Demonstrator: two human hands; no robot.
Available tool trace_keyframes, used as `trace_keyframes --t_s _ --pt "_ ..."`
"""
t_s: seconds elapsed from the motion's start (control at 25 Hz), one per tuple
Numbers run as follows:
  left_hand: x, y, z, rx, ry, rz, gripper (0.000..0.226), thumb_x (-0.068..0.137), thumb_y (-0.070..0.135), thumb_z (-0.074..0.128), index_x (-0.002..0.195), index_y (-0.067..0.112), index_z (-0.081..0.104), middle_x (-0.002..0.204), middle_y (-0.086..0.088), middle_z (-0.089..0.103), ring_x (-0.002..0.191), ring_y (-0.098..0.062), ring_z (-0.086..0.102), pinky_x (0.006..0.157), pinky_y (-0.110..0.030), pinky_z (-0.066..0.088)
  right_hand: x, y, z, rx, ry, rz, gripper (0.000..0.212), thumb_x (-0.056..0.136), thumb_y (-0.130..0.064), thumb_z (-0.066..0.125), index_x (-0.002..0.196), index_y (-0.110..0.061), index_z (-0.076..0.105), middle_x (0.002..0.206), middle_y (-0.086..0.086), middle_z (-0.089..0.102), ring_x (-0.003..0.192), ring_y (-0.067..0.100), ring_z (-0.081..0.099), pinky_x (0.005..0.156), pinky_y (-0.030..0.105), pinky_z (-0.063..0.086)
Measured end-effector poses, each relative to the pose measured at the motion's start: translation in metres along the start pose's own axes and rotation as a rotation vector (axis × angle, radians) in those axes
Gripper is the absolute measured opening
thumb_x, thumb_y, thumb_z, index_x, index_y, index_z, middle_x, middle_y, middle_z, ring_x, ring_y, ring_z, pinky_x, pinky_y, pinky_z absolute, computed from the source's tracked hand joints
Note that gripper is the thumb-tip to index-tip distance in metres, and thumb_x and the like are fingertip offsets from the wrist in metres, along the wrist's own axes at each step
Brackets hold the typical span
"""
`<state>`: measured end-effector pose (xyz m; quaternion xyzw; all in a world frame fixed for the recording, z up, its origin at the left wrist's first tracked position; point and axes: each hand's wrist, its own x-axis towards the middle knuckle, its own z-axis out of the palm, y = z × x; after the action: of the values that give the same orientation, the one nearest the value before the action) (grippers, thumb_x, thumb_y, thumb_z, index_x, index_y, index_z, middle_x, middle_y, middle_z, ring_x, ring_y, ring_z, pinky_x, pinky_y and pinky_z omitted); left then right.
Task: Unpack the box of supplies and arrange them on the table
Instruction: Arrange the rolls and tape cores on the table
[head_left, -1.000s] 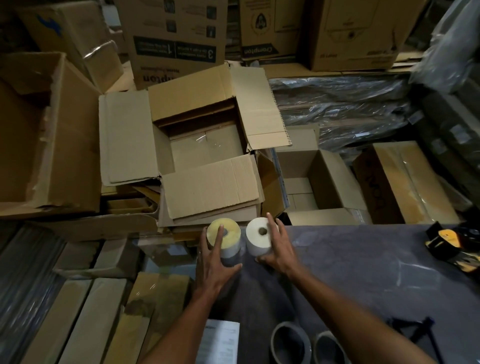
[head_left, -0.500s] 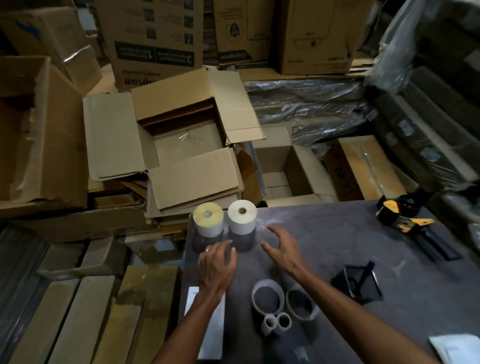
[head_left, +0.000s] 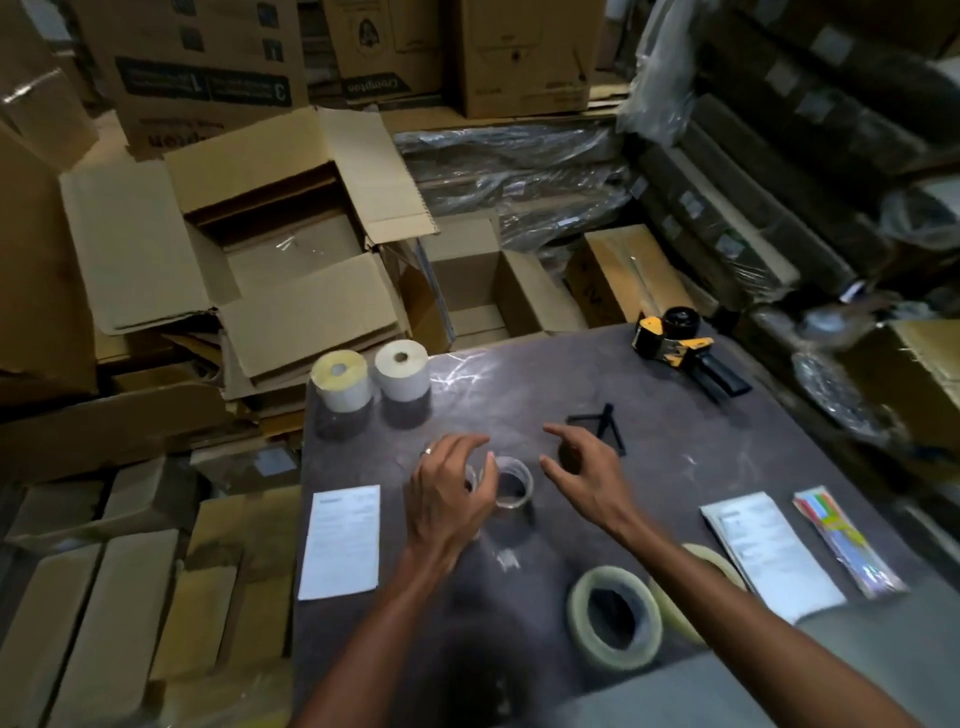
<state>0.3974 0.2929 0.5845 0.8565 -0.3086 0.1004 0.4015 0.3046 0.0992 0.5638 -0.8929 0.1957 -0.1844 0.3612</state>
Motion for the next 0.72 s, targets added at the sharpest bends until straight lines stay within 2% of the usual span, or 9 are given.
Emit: trace_keyframes --t_s 0.08,0.2,0.28,0.32,0.4,0.48,0.6,0.72 --pt "-0.024 0.028 0.012 -0.007 -0.021 0.031 0.022 0.082 0.03 0.066 0.103 0.025 0.071 0.104 0.009 0.07 0.096 -0.012 0.064 0.082 -0.028 0.053 -0.031 0.023 -0.02 -0.018 -0.023 -0.002 0.045 0.082 -0.028 0.074 0.125 -0.017 0.066 0.12 -0.003 0.067 0.106 0.009 0.064 0.093 0.019 0.048" --pt "-0.07 0.063 0.04 0.034 -0.109 0.064 0.02 0.082 0.032 0.066 0.101 0.026 0.07 0.099 0.011 0.069 0.089 -0.012 0.065 0.077 -0.024 0.051 -0.078 0.063 -0.058 -0.058 -0.053 0.0 0.042 0.083 -0.018 0.076 0.124 -0.013 0.066 0.12 0.002 0.067 0.109 0.015 0.063 0.093 0.008 0.038" --pt "-0.1 0.079 0.061 0.096 -0.228 0.066 0.029 0.082 0.039 0.063 0.109 0.029 0.067 0.106 0.012 0.067 0.094 -0.013 0.064 0.076 -0.025 0.05 -0.102 0.089 -0.082 -0.103 -0.08 0.019 0.041 0.084 -0.017 0.075 0.123 -0.011 0.066 0.121 0.006 0.066 0.11 0.02 0.062 0.093 0.013 0.037" --pt "-0.114 0.086 0.071 0.115 -0.305 0.057 0.037 0.082 0.043 0.06 0.117 0.03 0.063 0.114 0.011 0.064 0.101 -0.013 0.062 0.081 -0.027 0.05 -0.115 0.102 -0.092 -0.123 -0.102 0.04 0.042 0.083 -0.018 0.075 0.124 -0.011 0.065 0.122 0.007 0.065 0.112 0.022 0.062 0.094 0.016 0.037" --pt "-0.139 0.098 0.086 0.14 -0.458 0.024 0.057 0.081 0.053 0.056 0.134 0.034 0.051 0.133 0.01 0.053 0.117 -0.015 0.055 0.093 -0.031 0.048 -0.137 0.127 -0.106 -0.164 -0.178 0.072 0.048 0.081 -0.027 0.074 0.126 -0.014 0.064 0.128 0.007 0.061 0.118 0.024 0.059 0.098 0.02 0.037" --pt "-0.157 0.107 0.098 0.175 -0.545 -0.037 0.073 0.078 0.063 0.055 0.144 0.037 0.036 0.146 0.006 0.039 0.129 -0.018 0.045 0.102 -0.034 0.043 -0.151 0.147 -0.115 -0.209 -0.257 0.073 0.059 0.078 -0.039 0.076 0.131 -0.018 0.06 0.141 0.008 0.05 0.129 0.025 0.05 0.104 0.024 0.035" --pt "-0.173 0.116 0.114 0.333 -0.641 -0.075 0.091 0.073 0.073 0.053 0.151 0.042 0.018 0.159 -0.004 0.018 0.144 -0.028 0.024 0.113 -0.042 0.027 -0.167 0.165 -0.118 -0.23 -0.351 0.083 0.089 0.069 -0.06 0.075 0.145 -0.026 0.044 0.16 0.01 0.024 0.147 0.027 0.025 0.118 0.034 0.028" --pt "-0.179 0.119 0.122 0.46 -0.731 -0.077 0.098 0.072 0.075 0.054 0.152 0.042 0.008 0.163 -0.007 0.002 0.149 -0.035 0.006 0.118 -0.048 0.017 -0.172 0.174 -0.111 -0.278 -0.449 0.058 0.107 0.064 -0.075 0.069 0.154 -0.037 0.025 0.165 0.007 0.004 0.151 0.03 0.009 0.121 0.041 0.018"
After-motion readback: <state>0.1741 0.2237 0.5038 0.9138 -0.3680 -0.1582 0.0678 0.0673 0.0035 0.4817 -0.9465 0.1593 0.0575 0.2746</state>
